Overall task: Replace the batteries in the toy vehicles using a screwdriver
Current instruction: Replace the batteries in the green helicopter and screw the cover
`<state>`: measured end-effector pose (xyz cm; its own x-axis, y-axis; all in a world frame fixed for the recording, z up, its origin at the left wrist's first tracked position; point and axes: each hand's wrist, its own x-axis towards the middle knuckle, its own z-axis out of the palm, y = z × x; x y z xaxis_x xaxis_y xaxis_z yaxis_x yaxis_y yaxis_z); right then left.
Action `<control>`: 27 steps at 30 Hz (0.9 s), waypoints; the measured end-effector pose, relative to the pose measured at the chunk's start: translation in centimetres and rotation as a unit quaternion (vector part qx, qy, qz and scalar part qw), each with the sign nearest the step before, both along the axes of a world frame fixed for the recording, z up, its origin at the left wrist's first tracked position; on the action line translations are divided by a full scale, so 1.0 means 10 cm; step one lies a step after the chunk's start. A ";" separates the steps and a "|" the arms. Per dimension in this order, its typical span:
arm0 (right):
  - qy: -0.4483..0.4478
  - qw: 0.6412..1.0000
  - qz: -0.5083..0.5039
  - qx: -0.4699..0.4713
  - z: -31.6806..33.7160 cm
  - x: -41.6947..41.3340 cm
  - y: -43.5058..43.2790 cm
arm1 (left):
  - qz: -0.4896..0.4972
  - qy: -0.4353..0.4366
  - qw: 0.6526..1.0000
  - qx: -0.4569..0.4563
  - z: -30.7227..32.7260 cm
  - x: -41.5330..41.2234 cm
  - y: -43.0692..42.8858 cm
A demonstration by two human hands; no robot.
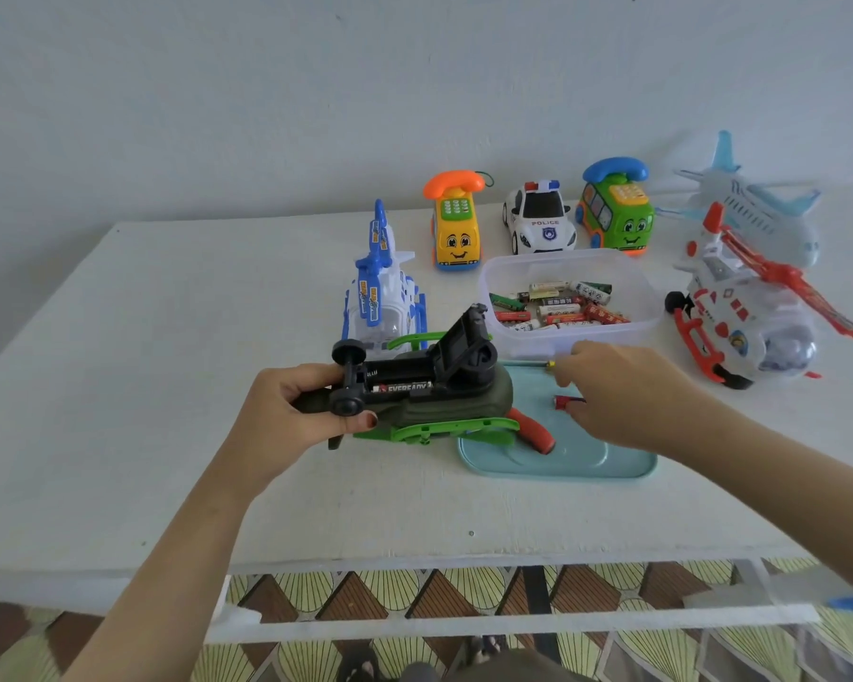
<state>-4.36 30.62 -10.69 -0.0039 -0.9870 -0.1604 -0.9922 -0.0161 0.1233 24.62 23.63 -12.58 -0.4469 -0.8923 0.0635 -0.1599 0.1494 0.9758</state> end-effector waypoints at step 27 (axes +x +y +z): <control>-0.060 0.937 0.303 -0.164 0.71 1.04 -0.30 | -0.003 0.005 1.000 -0.006 0.06 -0.04 0.11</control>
